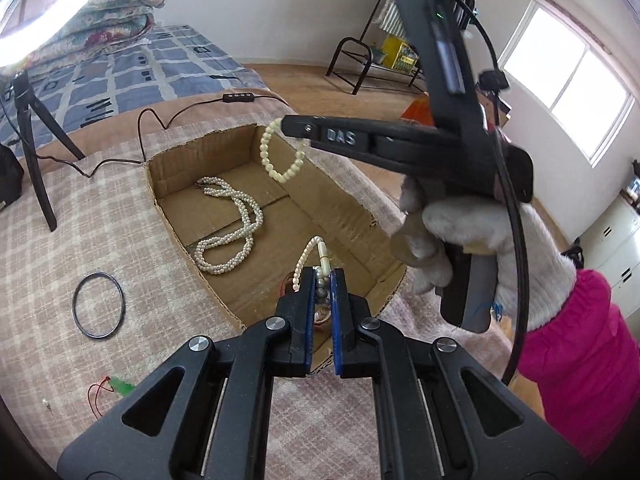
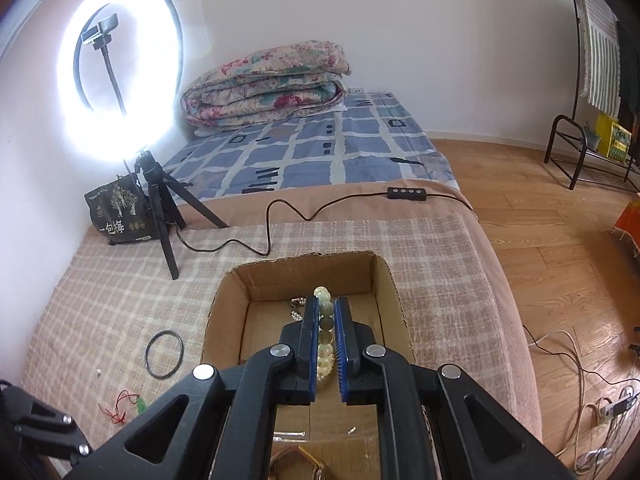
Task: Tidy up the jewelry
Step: 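Lift the pearl strand with the left gripper while the right carries the bead bracelet to the box, then lower and open the left gripper in the box while the right releases the bead bracelet there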
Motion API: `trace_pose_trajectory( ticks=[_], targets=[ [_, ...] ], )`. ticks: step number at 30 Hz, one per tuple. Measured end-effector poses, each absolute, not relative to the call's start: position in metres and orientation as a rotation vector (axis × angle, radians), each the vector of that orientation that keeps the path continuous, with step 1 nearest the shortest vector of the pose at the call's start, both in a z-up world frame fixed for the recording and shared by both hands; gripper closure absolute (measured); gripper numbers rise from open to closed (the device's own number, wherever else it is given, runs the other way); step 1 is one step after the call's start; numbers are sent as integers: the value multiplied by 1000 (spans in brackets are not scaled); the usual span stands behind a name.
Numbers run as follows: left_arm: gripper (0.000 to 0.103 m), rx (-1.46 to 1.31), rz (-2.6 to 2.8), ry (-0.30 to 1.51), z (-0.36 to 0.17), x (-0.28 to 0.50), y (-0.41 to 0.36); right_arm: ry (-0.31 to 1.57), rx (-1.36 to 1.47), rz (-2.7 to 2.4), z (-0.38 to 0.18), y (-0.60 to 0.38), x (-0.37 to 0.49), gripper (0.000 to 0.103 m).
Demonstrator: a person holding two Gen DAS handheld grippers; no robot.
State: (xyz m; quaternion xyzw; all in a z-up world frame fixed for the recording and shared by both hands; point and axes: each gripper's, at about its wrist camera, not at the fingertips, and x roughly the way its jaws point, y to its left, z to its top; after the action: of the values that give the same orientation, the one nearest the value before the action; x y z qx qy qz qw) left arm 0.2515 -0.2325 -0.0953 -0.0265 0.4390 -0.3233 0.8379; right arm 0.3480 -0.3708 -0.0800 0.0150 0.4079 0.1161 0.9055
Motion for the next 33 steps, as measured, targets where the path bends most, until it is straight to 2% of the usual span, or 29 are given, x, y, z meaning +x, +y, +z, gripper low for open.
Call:
trace_pose_trajectory(
  ticks=[13,15,17,18,20,21,22,23,25,26,33],
  targets=[
    [98,30,-671,918,-110,250,-247,866,37,266,-100,-362,365,97],
    [98,37,-675,918,-110,248,-247,860,41,263,-99,-363,365,93],
    [98,53,-676,911,-108,245,-249,851,46,265,-98,-363,364,76],
    [96,63,-675,908,-108,244,-250,848,45,262,-97,-363,364,74],
    [79,82,-669,902,-108,242,-252,845,36,261,-96,-361,362,65],
    [60,85,-664,894,-107,241,-253,846,32,258,-96,-360,362,58],
    [50,84,-659,882,-106,240,-252,842,25,252,-95,-359,360,42],
    [48,85,-651,871,-105,239,-251,830,19,245,-93,-359,359,29],
    [46,93,-640,869,-104,238,-250,812,14,233,-91,-358,356,15],
    [45,94,-637,871,-104,238,-249,808,12,224,-90,-359,355,11],
    [42,102,-620,869,-100,234,-243,795,0,189,-83,-359,350,5]
  ],
)
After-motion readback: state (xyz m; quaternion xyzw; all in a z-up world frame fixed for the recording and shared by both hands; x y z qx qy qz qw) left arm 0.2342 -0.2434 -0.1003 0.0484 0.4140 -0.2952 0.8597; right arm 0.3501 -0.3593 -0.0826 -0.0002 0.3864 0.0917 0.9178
